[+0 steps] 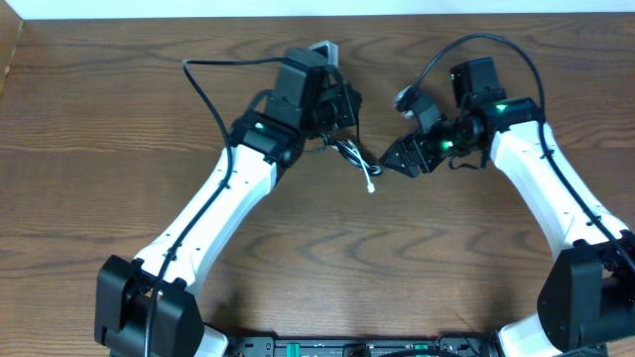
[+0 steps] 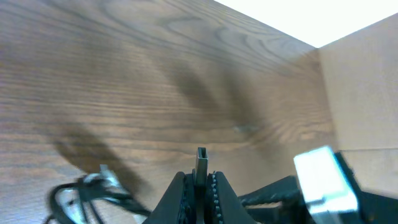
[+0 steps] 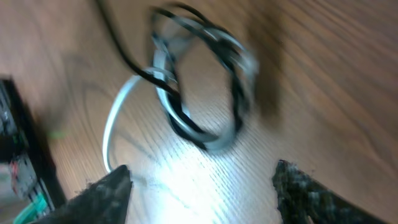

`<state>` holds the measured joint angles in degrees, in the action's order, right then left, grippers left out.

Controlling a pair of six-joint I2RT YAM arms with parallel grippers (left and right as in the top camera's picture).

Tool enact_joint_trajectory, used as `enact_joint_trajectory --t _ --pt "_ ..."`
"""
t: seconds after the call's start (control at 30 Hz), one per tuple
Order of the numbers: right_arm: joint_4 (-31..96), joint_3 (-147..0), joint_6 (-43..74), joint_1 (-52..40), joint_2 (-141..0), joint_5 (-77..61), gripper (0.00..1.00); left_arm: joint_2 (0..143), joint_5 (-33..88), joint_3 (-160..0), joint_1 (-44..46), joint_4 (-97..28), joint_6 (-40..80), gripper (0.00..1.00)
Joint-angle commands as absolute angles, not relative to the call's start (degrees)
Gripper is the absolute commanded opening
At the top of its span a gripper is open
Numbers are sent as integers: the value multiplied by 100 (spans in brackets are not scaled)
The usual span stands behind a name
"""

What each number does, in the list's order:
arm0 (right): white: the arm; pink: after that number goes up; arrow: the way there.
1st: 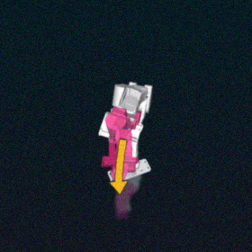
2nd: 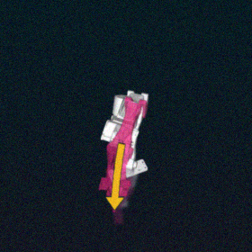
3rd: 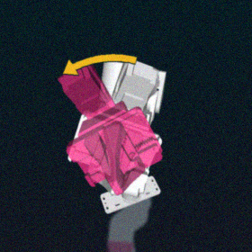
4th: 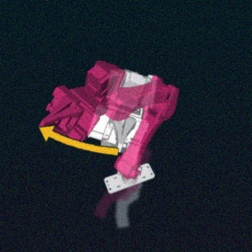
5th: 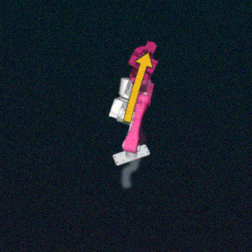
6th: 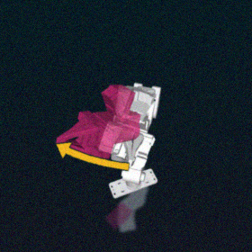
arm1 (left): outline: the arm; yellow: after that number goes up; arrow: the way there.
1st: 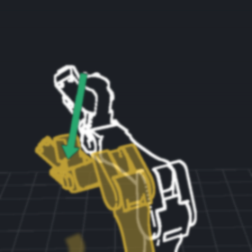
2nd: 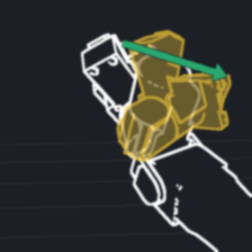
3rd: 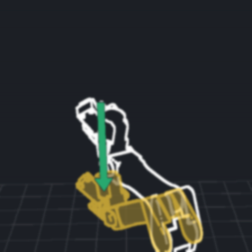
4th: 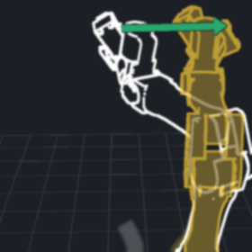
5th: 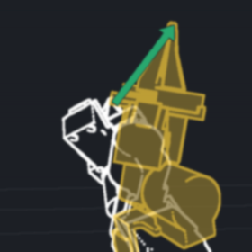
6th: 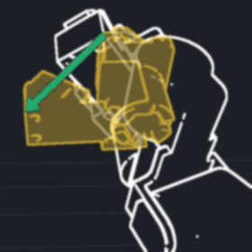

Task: Untangle cables

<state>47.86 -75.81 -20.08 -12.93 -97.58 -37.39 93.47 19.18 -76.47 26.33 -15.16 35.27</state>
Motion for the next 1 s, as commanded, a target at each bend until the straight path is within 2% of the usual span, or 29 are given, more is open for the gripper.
enact_joint_trajectory --t 0.0,0.2,0.7,0.77,0.83,0.97 --pt "4641 -7594 -2534 -1439 -9795 -3927 62 9351 2709 -7688 2436 -1496 3806 8" --pt "4427 -7594 -2333 -1468 -10125 -3732 60 9343 3065 -7688 2314 -1492 3850 8" --pt "4449 -7594 -3030 -1509 -10847 -5275 60 9341 3114 -7695 2305 -1144 4073 8" --pt "4434 -7594 -3138 -1551 -10847 -5310 54 9341 3135 -7695 2303 -1066 4128 8" --pt "4436 -7594 -3247 -1621 -10866 -5288 42 9341 3312 -7695 2276 -858 4130 8" --pt "4460 -7594 -3245 -1621 -10877 -5282 37 9336 3435 -7695 2169 -718 4246 8"
